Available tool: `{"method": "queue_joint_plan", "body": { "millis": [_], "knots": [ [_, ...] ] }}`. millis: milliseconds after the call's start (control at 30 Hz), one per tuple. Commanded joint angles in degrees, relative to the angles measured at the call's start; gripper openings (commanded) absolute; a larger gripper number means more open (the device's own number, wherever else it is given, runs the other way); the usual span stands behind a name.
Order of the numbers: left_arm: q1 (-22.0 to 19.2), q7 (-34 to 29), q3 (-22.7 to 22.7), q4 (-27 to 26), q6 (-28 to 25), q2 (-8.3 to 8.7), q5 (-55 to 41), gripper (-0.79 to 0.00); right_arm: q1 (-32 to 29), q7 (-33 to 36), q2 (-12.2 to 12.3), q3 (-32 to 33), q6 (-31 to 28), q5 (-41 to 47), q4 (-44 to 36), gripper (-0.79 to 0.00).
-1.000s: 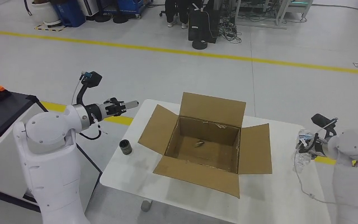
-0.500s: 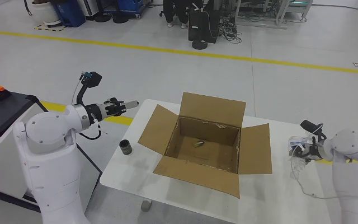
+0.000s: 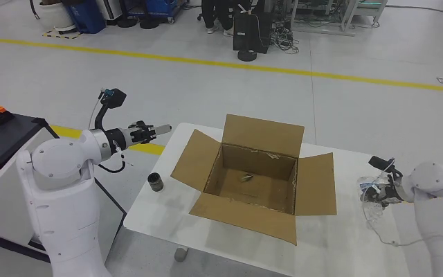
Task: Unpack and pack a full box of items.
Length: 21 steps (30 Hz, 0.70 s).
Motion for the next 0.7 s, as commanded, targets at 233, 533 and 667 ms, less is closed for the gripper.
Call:
{"method": "queue_joint_plan", "body": {
  "millis": [233,533,667],
  "knots": [
    [0.00,0.00,0.00,0.00,0.00,0.00,0.00,0.000,3.93,-2.63,-0.10,-4.62,1.40,-3.67,6.50,-0.785],
    [0.00,0.00,0.00,0.00,0.00,0.00,0.00,0.000,7.69,-7.98,-1.36,-10.08,2.73,-5.43,12.94,-0.785],
    [0.00,0.00,0.00,0.00,0.00,0.00,0.00,0.000,8.74,-9.18,-1.87,-12.06,2.05,-5.67,15.15,-0.785]
  ]
}}
